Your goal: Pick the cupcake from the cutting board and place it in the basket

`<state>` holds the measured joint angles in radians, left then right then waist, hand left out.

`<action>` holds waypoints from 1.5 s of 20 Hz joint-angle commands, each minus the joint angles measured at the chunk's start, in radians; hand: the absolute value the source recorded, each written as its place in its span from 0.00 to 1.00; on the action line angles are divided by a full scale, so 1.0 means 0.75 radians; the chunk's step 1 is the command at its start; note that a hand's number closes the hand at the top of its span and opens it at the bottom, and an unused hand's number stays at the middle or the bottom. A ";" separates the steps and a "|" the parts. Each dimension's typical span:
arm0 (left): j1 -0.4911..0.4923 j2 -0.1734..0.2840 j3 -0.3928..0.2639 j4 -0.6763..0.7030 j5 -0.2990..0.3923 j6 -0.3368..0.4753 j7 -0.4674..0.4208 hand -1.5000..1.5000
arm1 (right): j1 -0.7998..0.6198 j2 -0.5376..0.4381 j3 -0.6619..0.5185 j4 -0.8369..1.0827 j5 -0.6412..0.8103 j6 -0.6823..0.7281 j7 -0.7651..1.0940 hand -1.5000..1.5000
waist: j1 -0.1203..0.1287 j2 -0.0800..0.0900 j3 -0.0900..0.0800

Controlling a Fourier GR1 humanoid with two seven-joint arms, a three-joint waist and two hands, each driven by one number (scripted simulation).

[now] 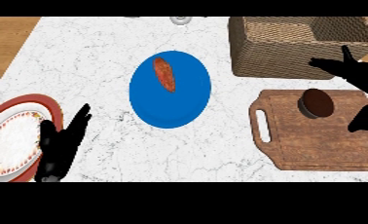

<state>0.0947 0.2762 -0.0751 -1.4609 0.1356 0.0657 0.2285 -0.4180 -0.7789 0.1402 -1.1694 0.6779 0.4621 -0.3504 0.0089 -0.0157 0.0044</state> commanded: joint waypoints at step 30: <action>0.026 -0.010 0.077 0.034 -0.012 -0.088 0.103 0.50 | -0.075 0.175 0.063 0.351 0.382 -0.288 -0.189 1.00 | 0.002 0.025 -0.005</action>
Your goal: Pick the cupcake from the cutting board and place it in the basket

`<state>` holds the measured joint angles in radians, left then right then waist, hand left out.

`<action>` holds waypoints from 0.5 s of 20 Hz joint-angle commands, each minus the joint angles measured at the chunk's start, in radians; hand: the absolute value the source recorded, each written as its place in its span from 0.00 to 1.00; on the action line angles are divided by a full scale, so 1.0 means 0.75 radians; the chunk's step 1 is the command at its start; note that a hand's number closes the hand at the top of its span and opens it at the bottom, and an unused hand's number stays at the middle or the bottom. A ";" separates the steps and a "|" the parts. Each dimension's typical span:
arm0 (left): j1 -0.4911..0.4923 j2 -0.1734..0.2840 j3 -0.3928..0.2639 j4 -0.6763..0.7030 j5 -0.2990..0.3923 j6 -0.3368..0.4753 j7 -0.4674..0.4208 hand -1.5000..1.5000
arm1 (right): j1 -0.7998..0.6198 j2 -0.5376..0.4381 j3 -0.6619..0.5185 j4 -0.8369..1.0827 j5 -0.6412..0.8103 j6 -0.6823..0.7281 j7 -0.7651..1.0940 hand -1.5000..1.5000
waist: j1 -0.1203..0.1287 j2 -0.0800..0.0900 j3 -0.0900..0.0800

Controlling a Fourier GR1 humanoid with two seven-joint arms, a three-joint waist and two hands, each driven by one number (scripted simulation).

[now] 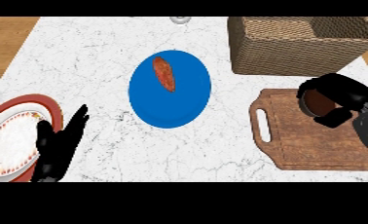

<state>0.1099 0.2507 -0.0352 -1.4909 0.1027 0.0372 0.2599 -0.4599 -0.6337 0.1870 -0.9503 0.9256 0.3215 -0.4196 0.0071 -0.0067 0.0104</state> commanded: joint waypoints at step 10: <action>0.061 -0.052 -0.018 0.077 -0.039 -0.014 0.028 0.50 | -0.013 0.006 -0.030 0.143 0.140 -0.262 -0.171 1.00 | -0.003 0.010 -0.014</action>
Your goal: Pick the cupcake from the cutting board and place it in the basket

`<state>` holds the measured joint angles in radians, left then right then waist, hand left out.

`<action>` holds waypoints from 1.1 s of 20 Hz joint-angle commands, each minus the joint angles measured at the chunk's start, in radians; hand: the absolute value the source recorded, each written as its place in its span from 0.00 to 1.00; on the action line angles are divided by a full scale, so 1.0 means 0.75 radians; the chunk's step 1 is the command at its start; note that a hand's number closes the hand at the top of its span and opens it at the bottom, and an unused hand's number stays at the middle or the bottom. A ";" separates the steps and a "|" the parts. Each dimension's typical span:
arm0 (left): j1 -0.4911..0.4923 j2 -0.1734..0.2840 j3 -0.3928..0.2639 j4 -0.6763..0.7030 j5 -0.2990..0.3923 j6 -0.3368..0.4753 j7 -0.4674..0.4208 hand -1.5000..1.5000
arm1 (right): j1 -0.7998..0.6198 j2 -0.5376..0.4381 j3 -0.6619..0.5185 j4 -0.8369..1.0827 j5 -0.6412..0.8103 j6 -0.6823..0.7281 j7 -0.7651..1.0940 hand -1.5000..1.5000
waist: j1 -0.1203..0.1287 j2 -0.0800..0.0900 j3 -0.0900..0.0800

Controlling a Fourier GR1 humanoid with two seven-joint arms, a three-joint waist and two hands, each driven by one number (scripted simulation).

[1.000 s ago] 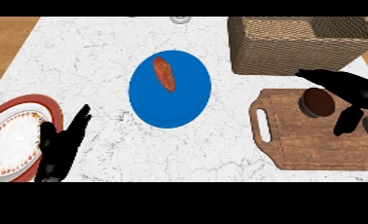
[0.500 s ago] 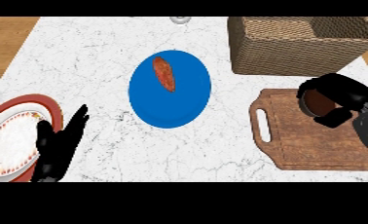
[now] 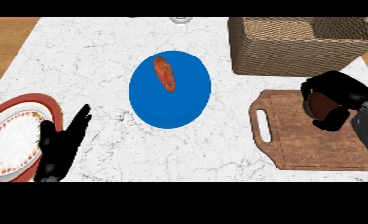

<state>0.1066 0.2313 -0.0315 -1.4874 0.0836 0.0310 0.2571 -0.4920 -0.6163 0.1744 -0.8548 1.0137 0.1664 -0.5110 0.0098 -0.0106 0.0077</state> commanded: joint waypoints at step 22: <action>0.023 0.008 0.037 0.096 0.011 -0.023 0.043 0.50 | -0.345 0.821 0.112 -0.923 -0.332 -0.574 1.708 1.00 | -0.015 0.002 -0.012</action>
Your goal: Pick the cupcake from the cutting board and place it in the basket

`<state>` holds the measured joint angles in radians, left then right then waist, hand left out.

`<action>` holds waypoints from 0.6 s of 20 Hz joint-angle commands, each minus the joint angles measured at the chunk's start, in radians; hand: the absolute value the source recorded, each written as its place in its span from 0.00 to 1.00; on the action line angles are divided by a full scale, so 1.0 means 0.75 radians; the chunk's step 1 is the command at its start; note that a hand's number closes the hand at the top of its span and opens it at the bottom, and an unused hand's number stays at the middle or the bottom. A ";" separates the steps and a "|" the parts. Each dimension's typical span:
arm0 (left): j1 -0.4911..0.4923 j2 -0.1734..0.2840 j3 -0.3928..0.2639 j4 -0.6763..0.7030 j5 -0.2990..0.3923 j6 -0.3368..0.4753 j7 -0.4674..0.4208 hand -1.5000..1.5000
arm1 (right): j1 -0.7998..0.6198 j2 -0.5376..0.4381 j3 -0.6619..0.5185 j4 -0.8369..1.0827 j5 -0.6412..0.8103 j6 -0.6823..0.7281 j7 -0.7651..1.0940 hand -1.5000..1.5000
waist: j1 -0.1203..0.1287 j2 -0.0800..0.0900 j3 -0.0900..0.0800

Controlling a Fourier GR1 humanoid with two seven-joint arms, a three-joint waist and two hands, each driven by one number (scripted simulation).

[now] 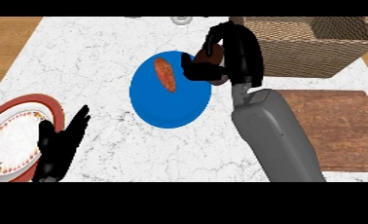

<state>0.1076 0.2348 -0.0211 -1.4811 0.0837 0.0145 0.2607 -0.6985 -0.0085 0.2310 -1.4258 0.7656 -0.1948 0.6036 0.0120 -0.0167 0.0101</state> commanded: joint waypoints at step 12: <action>0.024 -0.001 0.031 0.071 0.017 -0.028 0.059 0.50 | -0.534 -0.178 -0.359 -0.103 0.070 0.192 0.526 1.00 | -0.011 0.022 -0.014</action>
<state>0.1180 0.2265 -0.0066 -1.4821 0.0811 0.0099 0.2392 -1.0242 -0.0968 0.0369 -1.5315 0.8312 -0.0817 0.9545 0.0024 -0.0100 0.0119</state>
